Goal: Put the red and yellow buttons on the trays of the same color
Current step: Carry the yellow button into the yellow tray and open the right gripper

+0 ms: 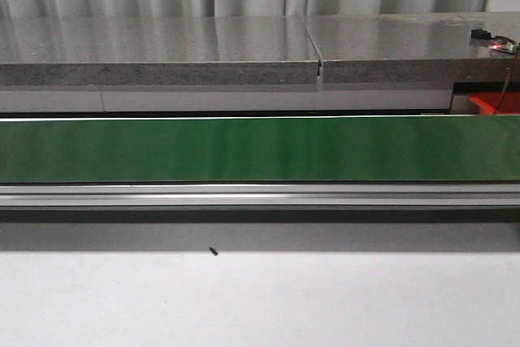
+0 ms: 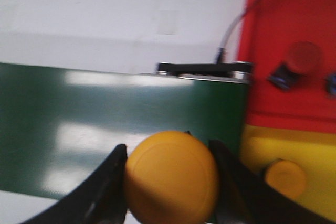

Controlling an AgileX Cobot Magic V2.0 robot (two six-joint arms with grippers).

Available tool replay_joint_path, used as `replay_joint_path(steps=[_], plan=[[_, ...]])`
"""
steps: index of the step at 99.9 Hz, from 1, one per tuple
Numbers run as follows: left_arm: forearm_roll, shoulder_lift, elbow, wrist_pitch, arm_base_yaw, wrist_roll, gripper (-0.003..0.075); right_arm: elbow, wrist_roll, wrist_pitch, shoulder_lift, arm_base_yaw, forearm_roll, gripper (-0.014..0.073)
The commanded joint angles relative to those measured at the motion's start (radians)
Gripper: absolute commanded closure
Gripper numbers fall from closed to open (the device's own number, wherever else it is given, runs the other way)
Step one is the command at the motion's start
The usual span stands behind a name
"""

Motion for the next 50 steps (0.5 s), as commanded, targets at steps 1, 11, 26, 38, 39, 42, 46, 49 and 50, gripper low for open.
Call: replay_joint_path(steps=[1,11,26,38,39,42,46,49,50], plan=[[-0.009,0.010,-0.026,-0.070,-0.008,0.001,0.0741,-0.034,0.000,-0.027,-0.024,-0.116,0.012,0.0305],[-0.009,0.010,-0.026,-0.070,-0.008,0.001,0.0741,-0.034,0.001,-0.063,-0.007,-0.222,0.017,0.0305],[-0.009,0.010,-0.026,-0.070,-0.008,0.001,0.0741,-0.034,0.001,-0.102,0.044,-0.297,0.029,0.0305],[-0.009,0.010,-0.026,-0.070,-0.008,0.001,0.0741,-0.034,0.001,-0.112,0.112,-0.323,0.027,0.0305],[-0.009,0.010,-0.026,-0.070,-0.008,0.001,0.0741,-0.034,0.001,-0.112,0.120,-0.324,0.027,0.0305],[-0.009,0.010,-0.026,-0.070,-0.008,0.001,0.0741,-0.034,0.001,-0.112,0.136,-0.332,0.021,0.0305],[-0.009,0.010,-0.026,-0.070,-0.008,0.001,0.0741,-0.034,0.001,-0.112,0.160,-0.341,0.013,0.0305],[-0.009,0.010,-0.026,-0.070,-0.008,0.001,0.0741,-0.034,0.001,-0.112,0.175,-0.350,0.012,0.0305],[-0.009,0.010,-0.026,-0.070,-0.008,0.001,0.0741,-0.034,0.001,-0.112,0.179,-0.353,0.012,0.0305]])
